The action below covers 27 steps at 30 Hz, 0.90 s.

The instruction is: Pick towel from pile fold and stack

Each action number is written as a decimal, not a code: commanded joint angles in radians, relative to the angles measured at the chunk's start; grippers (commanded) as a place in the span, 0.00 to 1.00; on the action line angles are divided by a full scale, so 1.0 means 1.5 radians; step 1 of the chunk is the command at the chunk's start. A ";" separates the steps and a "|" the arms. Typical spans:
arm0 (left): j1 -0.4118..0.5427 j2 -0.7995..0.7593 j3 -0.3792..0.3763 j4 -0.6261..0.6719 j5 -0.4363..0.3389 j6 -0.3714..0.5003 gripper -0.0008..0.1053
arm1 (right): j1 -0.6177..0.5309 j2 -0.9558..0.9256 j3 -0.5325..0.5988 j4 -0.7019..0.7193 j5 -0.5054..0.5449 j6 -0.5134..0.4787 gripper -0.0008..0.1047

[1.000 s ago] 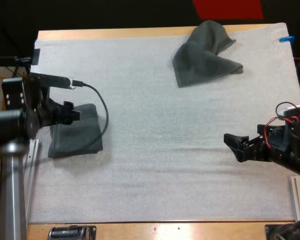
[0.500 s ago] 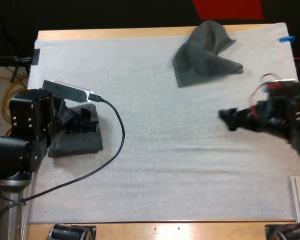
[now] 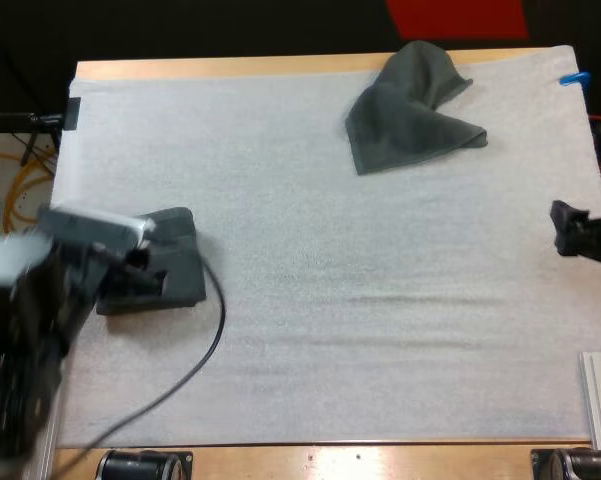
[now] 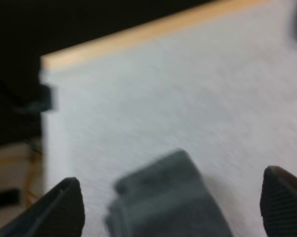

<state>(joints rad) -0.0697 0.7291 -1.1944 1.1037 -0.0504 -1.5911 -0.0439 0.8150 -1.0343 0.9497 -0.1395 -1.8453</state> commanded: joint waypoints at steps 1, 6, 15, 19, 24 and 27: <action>0.000 -0.038 0.018 -0.024 -0.020 0.002 0.67 | 0.003 -0.024 0.000 0.009 0.004 -0.014 0.87; 0.000 -0.188 0.114 -0.073 -0.020 0.002 0.67 | 0.033 -0.134 0.044 0.002 0.003 -0.019 0.87; 0.000 -0.451 0.235 -0.068 -0.019 0.000 0.67 | 0.063 -0.372 0.169 0.002 0.004 -0.008 0.87; 0.000 -0.528 0.247 0.023 -0.019 -0.004 0.67 | 0.063 -0.474 0.217 -0.003 0.006 0.000 0.87; 0.000 -0.593 0.247 0.112 -0.027 -0.061 0.67 | 0.063 -0.582 0.268 0.017 0.006 0.060 0.87; 0.006 -0.589 0.236 0.191 -0.036 -0.072 0.67 | 0.062 -0.571 0.267 0.054 0.021 0.071 0.87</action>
<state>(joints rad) -0.0622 -0.0144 -0.8359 1.3704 -0.0930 -1.6849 0.0503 -0.0071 -0.6332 1.0281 -0.1151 -1.7418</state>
